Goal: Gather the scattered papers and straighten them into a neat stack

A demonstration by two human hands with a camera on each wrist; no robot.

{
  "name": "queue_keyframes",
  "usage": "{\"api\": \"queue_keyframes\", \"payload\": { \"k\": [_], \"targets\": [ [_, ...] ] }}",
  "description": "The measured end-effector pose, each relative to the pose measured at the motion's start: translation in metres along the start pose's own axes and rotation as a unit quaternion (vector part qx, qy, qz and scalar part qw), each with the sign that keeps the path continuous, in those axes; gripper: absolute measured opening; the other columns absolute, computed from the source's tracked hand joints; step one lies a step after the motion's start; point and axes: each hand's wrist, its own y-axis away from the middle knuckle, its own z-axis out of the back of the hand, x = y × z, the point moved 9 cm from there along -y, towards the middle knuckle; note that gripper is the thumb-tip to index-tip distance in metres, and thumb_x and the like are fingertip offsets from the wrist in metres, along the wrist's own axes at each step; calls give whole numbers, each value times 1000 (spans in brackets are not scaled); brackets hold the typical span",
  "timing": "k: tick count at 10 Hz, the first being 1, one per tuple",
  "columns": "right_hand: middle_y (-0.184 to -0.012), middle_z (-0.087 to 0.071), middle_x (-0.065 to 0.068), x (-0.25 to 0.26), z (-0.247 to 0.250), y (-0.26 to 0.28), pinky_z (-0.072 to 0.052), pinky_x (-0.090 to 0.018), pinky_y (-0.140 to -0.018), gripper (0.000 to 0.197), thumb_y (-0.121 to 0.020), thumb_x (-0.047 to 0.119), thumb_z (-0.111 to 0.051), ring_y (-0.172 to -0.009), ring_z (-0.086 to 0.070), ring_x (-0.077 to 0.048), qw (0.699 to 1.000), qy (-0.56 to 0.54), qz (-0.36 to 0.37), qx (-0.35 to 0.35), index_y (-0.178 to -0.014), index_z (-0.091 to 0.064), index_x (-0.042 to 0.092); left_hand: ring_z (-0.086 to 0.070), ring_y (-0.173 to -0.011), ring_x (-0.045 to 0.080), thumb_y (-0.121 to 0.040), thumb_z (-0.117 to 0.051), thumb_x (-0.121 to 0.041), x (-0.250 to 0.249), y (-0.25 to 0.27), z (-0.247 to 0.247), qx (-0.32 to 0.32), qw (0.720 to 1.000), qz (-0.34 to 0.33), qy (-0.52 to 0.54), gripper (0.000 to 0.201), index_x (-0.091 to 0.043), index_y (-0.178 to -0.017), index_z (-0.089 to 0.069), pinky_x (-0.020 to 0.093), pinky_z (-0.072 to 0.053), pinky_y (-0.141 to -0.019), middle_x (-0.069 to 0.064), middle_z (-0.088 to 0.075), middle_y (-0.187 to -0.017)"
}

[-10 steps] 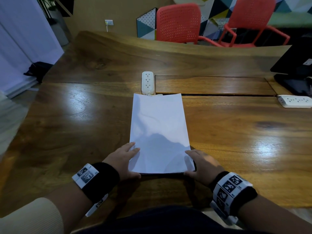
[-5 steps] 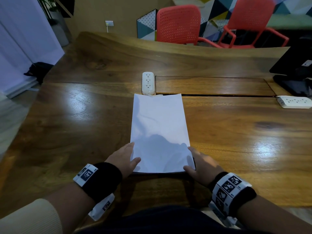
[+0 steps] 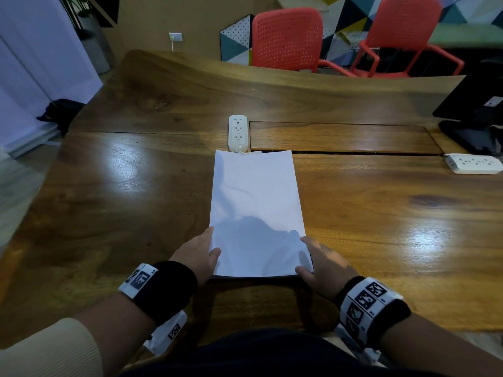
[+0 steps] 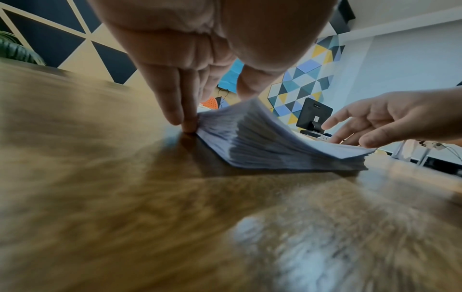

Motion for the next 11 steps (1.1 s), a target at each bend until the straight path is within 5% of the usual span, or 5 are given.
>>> {"api": "queue_keyframes", "payload": {
  "k": [10,11],
  "targets": [
    [-148,-40,-3,-4,-5,0,-41,-31,-99,64,-91,37,-50,-129,-45,-22,1000,2,-4,7,-146,-21,21,-31,-140,22,-92,-42,-43,-7,5,0,-2,1000,-5,-6,66,-21,-147,-12,35,-29,-111,1,-27,-155],
    [-139,-48,0,-24,0,4,-43,-31,-97,54,-90,42,-49,-124,-48,-20,1000,24,-15,-5,-138,-35,22,-31,-138,18,-90,-46,-43,3,16,-2,-19,1000,-15,11,64,-20,-144,-19,34,-29,-111,0,-28,-153]
  ]
}}
